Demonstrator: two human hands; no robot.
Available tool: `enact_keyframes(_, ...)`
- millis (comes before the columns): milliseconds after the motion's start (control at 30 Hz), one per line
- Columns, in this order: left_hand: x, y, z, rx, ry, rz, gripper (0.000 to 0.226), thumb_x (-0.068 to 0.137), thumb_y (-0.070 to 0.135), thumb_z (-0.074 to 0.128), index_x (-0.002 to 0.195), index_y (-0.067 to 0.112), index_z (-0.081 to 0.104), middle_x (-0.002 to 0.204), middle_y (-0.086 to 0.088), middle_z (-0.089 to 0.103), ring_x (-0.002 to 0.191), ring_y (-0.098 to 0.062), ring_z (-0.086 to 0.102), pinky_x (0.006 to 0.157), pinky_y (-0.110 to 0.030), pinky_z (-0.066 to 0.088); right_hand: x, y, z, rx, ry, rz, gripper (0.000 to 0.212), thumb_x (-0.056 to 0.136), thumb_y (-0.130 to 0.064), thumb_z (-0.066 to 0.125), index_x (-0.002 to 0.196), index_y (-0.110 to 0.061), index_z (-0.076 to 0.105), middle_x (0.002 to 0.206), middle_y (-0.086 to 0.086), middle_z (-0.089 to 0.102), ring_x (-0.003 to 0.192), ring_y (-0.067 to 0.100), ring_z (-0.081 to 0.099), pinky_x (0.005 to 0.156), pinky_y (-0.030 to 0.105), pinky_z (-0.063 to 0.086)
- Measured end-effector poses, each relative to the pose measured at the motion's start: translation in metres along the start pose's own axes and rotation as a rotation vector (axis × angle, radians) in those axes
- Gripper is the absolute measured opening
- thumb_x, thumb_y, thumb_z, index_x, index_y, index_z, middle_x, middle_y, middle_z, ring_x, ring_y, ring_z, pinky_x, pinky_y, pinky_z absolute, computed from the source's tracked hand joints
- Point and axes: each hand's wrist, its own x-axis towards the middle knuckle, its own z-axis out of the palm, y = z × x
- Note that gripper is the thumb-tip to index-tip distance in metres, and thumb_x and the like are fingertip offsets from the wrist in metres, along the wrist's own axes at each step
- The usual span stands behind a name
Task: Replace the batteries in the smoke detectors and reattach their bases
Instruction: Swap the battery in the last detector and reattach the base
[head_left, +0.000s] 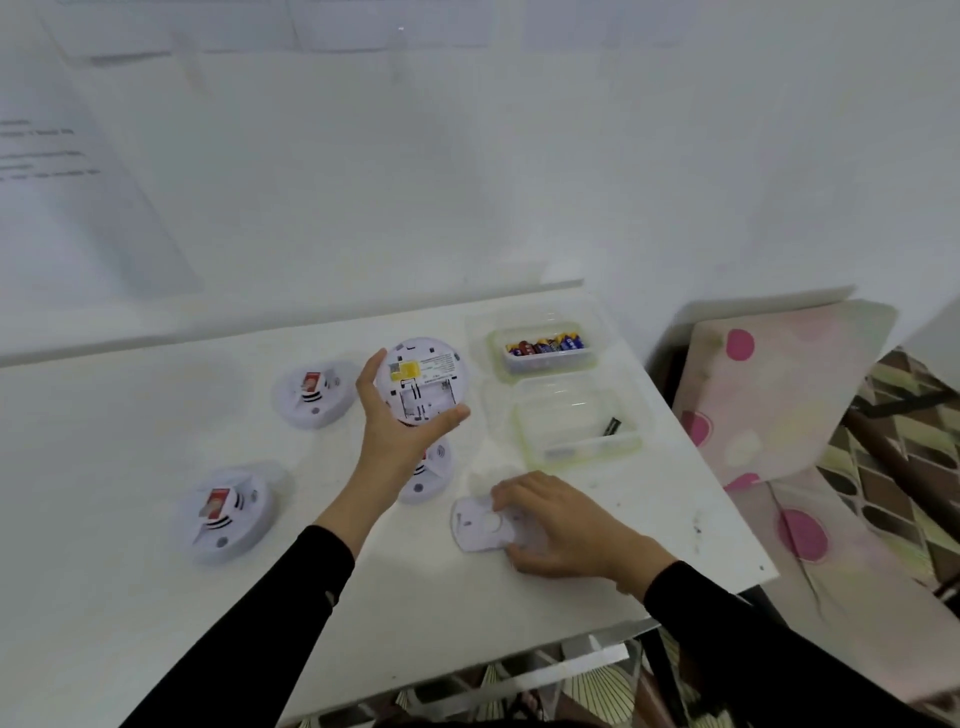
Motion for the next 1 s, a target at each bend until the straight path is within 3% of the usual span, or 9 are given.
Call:
enact_keyframes(133,0.003,0.001,0.027,-0.322,-0.001,-0.135,0.034,0.1,0.03,0.052,0.13,0.036,0.038,0.133,0.001,0.052,0.113,-0.022,0.065,0.074,-0.043,0.061,0.012,0.005,-0.026,0.064,0.199,-0.096,0.016,0.087,-0.021,0.062,0.1,-0.012,0.063,0.101,-0.001,0.062,0.09,0.016,0.056,0.082,0.025,0.045)
enact_keyframes(233,0.008,0.001,0.041,-0.411,-0.016,-0.223,0.04,0.099,0.049,0.04,0.134,0.03,0.044,0.133,-0.004,0.058,0.113,-0.03,0.064,0.072,-0.045,0.061,0.031,0.033,-0.063,0.07,0.34,0.151,0.015,0.088,-0.012,0.058,0.099,-0.015,0.067,0.094,-0.003,0.061,0.079,0.008,0.051,0.073,0.018,0.041)
enact_keyframes(333,0.01,0.003,0.052,-0.383,-0.048,-0.23,0.037,0.101,0.048,0.034,0.131,0.036,0.05,0.128,0.002,0.062,0.11,-0.026,0.066,0.078,-0.043,0.061,0.046,0.066,-0.092,-0.114,-0.022,0.392,0.016,0.09,-0.02,0.059,0.1,-0.018,0.07,0.096,-0.007,0.063,0.083,0.006,0.051,0.079,0.024,0.047)
enact_keyframes(400,0.011,0.003,0.057,-0.347,-0.063,-0.202,0.034,0.106,0.042,0.027,0.131,0.036,0.049,0.131,0.002,0.061,0.111,-0.024,0.067,0.077,-0.04,0.061,0.052,0.076,-0.1,-0.034,-0.233,0.441,0.012,0.086,-0.027,0.067,0.09,-0.018,0.073,0.088,-0.01,0.066,0.082,0.009,0.059,0.073,0.022,0.051)
enact_keyframes(467,0.012,0.003,0.062,-0.346,-0.086,-0.194,0.037,0.106,0.04,0.029,0.137,0.032,0.046,0.136,-0.001,0.058,0.116,-0.028,0.064,0.079,-0.042,0.061,0.058,0.077,-0.102,0.077,-0.334,0.457,0.012,0.082,-0.031,0.073,0.085,-0.02,0.075,0.086,-0.007,0.069,0.081,0.011,0.063,0.064,0.018,0.048)
enact_keyframes(633,0.019,0.007,0.071,-0.424,-0.071,-0.274,0.038,0.107,0.034,0.031,0.138,0.022,0.051,0.132,-0.005,0.064,0.117,-0.032,0.064,0.082,-0.048,0.06,0.068,0.081,-0.097,-0.008,-0.438,0.432,0.015,0.08,-0.023,0.075,0.095,-0.019,0.076,0.084,-0.006,0.067,0.089,0.017,0.067,0.081,0.028,0.054)
enact_keyframes(800,0.031,0.01,0.071,-0.467,-0.059,-0.359,0.044,0.105,0.026,0.026,0.121,0.012,0.064,0.123,-0.015,0.069,0.109,-0.034,0.067,0.082,-0.048,0.061,0.063,0.081,-0.104,0.103,-0.363,0.384,0.011,0.085,-0.027,0.07,0.096,-0.025,0.072,0.087,-0.011,0.064,0.084,0.011,0.059,0.069,0.023,0.049)
enact_keyframes(900,0.038,0.008,0.068,-0.504,-0.025,-0.366,0.045,0.106,0.034,0.026,0.122,0.013,0.063,0.122,-0.015,0.069,0.111,-0.036,0.066,0.084,-0.052,0.059,0.054,0.08,-0.118,0.346,-0.173,0.372,0.005,0.09,-0.029,0.066,0.092,-0.032,0.062,0.097,-0.007,0.069,0.082,0.006,0.062,0.079,0.031,0.054)
enact_keyframes(1000,0.045,0.006,0.066,-0.536,-0.006,-0.337,0.045,0.106,0.043,0.029,0.12,0.016,0.062,0.114,-0.009,0.073,0.108,-0.033,0.068,0.084,-0.054,0.058,0.051,0.076,-0.122,0.611,-0.013,0.33,0.012,0.093,-0.019,0.063,0.104,-0.021,0.064,0.097,0.005,0.07,0.083,0.018,0.068,0.081,0.032,0.055)
